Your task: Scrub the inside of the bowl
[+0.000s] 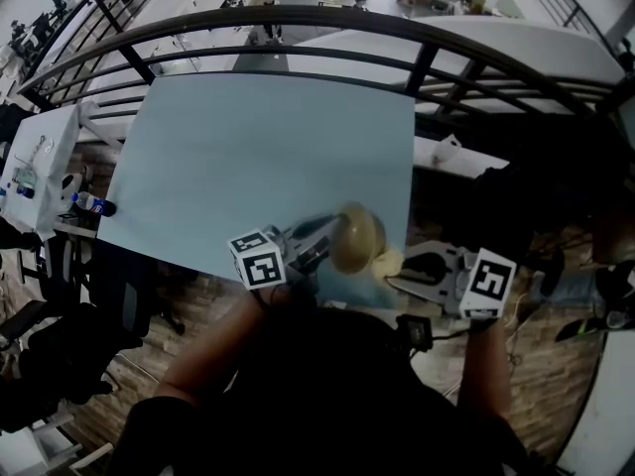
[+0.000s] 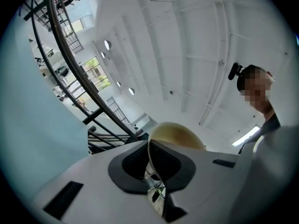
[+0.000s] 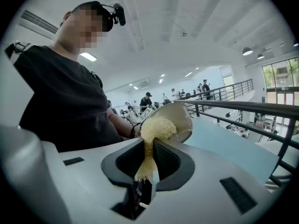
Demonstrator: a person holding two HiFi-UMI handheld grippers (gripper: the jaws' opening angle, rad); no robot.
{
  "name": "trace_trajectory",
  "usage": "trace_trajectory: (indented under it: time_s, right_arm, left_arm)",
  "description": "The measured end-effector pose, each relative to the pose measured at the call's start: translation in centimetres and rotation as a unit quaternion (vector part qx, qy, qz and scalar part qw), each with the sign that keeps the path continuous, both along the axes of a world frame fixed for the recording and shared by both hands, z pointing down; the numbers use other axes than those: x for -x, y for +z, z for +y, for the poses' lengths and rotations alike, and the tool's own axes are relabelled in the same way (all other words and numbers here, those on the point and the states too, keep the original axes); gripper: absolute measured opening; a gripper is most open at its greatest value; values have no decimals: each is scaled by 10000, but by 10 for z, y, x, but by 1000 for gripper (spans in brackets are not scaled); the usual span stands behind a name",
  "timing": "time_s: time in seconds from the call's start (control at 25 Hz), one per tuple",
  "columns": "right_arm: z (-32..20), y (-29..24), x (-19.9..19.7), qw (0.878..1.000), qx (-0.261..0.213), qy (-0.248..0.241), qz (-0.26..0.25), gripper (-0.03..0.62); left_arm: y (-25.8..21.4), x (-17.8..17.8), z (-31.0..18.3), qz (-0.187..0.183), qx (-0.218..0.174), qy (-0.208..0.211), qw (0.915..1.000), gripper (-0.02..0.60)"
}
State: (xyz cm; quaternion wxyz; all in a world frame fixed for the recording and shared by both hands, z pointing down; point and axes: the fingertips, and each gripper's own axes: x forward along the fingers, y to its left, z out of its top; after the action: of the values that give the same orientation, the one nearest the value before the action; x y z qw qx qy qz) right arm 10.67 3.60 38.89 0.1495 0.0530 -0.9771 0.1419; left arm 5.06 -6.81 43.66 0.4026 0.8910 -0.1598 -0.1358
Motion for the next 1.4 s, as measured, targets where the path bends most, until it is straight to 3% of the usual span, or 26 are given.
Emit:
trace_trajectory:
  time_s: [0.6,0.8,1.04,1.4]
  right_arm:
    - [-38,-14,-21,9968,-521,538,295,64]
    - [-57,-18,-23,9945,-754,732,-45,64]
    - [-68,7,-19,9936,-540,979,139,64]
    - [-48,49,7,9980,-4,583,239,64]
  left_arm:
    - [3,-16,13,67,143,232,9996,8]
    - [-8,-20,21,264,182,303,9990,8]
    - [-16,-28,31,387,126,493,9980,8]
    - [-30,-28,22,389,-62,352,9986,8]
